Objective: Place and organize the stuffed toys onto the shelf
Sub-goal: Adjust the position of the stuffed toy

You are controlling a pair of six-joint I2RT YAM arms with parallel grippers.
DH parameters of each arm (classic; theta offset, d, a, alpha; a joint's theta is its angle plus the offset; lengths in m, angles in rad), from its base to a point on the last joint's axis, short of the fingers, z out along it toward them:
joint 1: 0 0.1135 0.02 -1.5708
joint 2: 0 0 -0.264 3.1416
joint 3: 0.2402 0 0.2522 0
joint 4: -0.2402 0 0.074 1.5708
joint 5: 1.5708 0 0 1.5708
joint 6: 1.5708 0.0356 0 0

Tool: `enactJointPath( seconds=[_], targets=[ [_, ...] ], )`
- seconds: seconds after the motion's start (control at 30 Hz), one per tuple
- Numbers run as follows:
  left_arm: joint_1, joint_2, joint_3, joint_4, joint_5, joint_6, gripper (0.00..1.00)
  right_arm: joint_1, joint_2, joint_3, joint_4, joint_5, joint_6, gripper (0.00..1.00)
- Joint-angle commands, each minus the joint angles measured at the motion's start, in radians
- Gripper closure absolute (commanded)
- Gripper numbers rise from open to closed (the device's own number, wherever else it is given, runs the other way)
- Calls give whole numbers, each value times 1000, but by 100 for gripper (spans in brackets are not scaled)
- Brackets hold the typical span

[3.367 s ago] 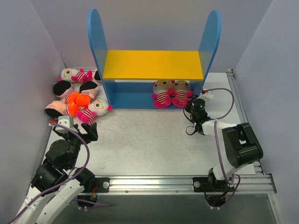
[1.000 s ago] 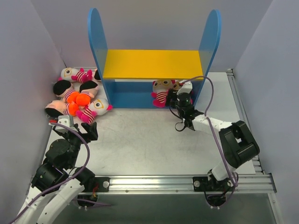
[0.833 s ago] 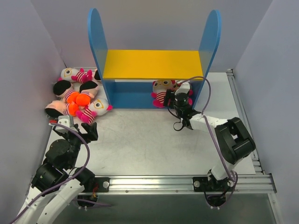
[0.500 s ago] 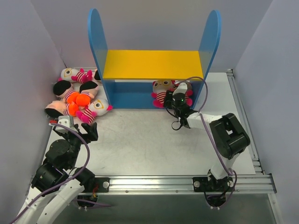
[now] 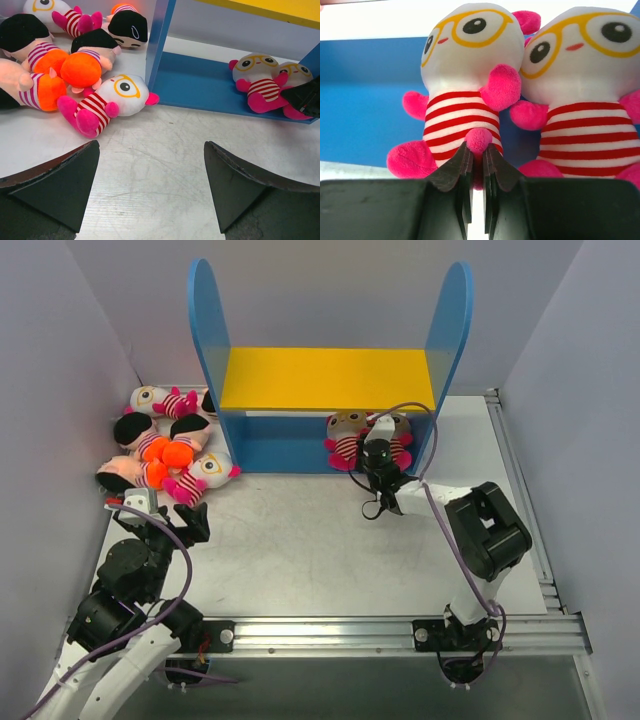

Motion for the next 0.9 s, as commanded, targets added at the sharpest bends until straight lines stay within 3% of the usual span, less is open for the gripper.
enactJointPath(
  seconds=[0.0,0.33,0.87],
  targets=[
    [7,-2,6,11,6,13,6,35,-44,42,17,120,-57,100],
    [7,-1,4,8,6,13,6,88,-48,13,20,371,-49,100],
    [7,1,6,7,6,13,6,94,27,11,45,390,95,100]
  ],
)
